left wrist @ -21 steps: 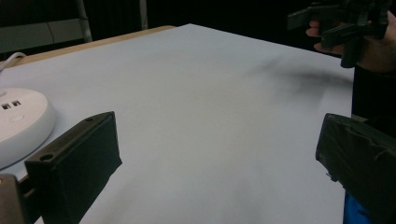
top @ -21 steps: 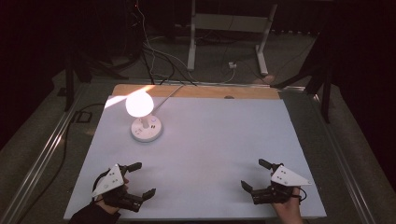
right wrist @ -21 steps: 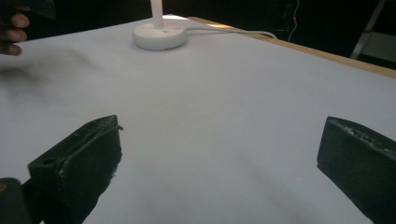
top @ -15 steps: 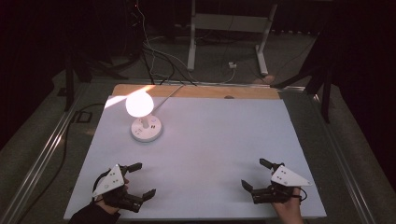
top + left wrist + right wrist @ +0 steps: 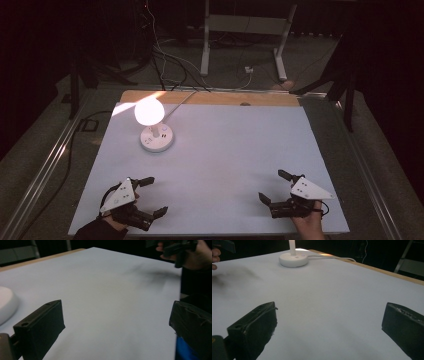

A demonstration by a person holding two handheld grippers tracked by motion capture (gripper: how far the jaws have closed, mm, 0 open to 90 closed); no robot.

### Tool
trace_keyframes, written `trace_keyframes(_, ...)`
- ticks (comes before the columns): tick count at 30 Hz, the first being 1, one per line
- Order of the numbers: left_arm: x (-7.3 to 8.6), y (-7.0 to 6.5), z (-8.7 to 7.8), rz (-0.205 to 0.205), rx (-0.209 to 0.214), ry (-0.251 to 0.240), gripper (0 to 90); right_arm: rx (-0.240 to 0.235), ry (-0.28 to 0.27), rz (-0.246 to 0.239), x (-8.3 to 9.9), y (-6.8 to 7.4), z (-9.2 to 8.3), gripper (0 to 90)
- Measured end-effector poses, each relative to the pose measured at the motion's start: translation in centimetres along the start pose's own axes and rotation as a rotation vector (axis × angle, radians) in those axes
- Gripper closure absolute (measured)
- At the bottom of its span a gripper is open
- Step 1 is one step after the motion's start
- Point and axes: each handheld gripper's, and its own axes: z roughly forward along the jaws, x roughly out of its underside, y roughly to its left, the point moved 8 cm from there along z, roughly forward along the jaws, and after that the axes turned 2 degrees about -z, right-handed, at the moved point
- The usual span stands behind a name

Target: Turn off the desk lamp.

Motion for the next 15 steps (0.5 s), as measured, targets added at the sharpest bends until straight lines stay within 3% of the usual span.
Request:
trace_keyframes(11, -0.1, -1.0, 0.4, 0.029, 0.036, 0.041, 0.4, 0.001, -0.008, -0.002, -0.3, 0.3, -0.1, 0.0)
trace_keyframes(15, -0.8, -1.2, 0.3, 0.031, 0.046, 0.029, 0.5, 0.002, -0.010, -0.002, -0.3, 0.3, 0.0, 0.0)
